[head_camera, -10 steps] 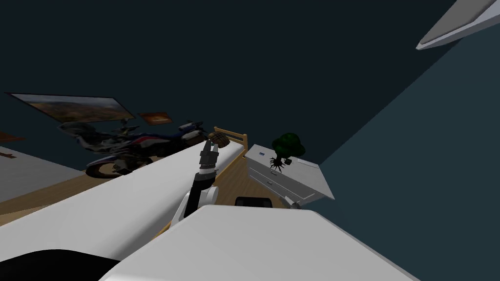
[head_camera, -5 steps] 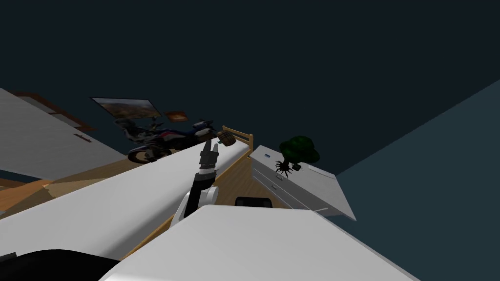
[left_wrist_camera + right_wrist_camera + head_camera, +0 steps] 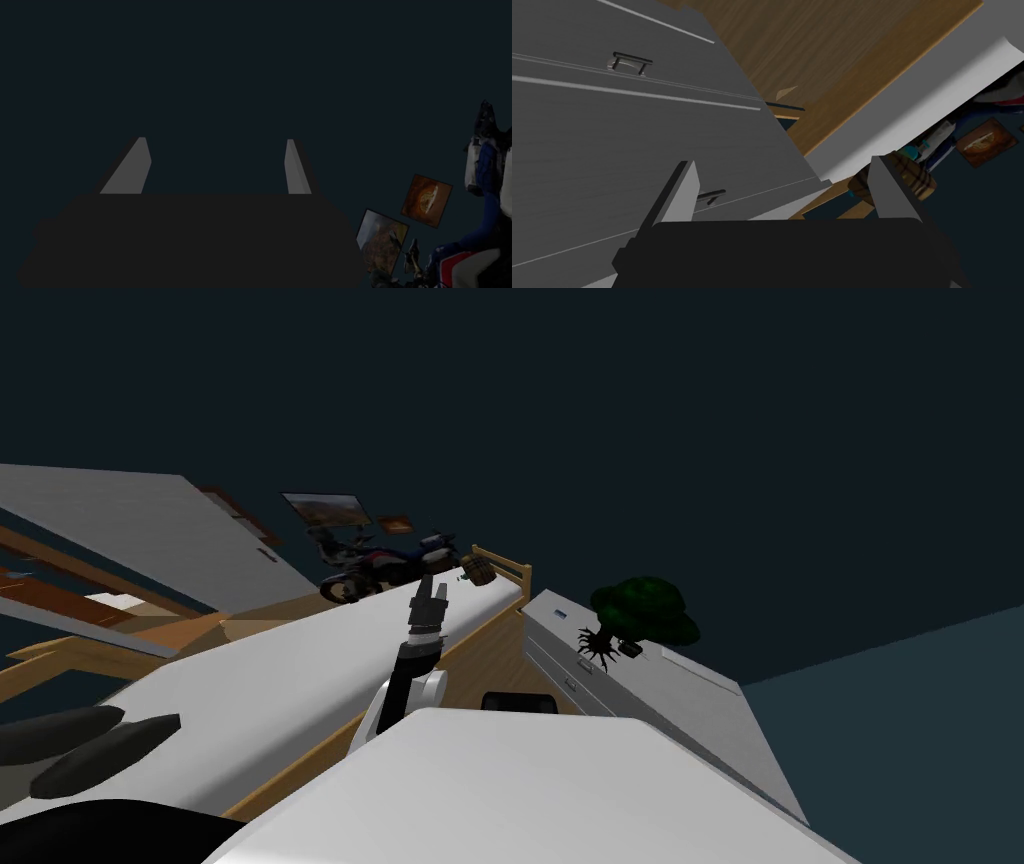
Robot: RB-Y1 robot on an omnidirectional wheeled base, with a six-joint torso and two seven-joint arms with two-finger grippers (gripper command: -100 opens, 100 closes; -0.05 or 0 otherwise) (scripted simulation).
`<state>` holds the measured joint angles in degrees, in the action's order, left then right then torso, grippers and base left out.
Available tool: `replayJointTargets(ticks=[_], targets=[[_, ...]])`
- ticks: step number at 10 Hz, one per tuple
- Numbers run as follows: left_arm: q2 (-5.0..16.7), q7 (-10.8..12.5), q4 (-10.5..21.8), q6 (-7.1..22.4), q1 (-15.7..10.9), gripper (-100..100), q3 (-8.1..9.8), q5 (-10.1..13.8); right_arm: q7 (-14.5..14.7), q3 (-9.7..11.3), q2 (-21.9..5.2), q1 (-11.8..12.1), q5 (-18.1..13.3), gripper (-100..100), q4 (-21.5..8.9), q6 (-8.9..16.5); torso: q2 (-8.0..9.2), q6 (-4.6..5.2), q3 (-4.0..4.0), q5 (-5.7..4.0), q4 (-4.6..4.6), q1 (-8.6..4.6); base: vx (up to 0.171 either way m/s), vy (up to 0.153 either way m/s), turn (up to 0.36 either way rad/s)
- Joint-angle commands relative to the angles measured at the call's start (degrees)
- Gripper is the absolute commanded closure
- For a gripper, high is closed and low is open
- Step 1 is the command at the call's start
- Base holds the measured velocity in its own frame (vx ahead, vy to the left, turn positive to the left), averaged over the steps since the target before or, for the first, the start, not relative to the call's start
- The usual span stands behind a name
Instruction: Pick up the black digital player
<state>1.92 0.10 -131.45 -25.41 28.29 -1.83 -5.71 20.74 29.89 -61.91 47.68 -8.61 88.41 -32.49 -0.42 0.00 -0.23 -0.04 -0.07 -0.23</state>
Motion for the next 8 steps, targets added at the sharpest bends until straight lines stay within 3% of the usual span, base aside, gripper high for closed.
replayJointTargets(ticks=[1, 2, 8], targets=[[0.0, 0.0, 0.0, 0.0, 0.0, 0, 0.0, 0.0, 0.11, 1.04, -2.06, -0.46, -0.35, -100, -2.86, 0.35, 0.0, 0.0, 0.0, 0.0, 0.0, 0.0, 0.067, -0.03, 0.204], [0.0, 0.0, 0.0, 0.0, 0.01, 0, 0.01, 0.0, 0.58, 1.94, -3.78, 0.28, -0.68, -100, -5.6, 0.53, 0.05, 0.05, 0.02, -0.01, 0.01, 0.02, 0.048, -0.011, 0.295], [0.0, 0.0, 0.0, 0.0, 0.02, 0, 0.01, 0.0, 2.07, 4.74, -12.53, 2.7, -1.82, -100, -14.64, 1.11, 0.03, 0.1, 0.01, 0.02, 0.0, 0.12, 0.07, -0.017, 0.294]])
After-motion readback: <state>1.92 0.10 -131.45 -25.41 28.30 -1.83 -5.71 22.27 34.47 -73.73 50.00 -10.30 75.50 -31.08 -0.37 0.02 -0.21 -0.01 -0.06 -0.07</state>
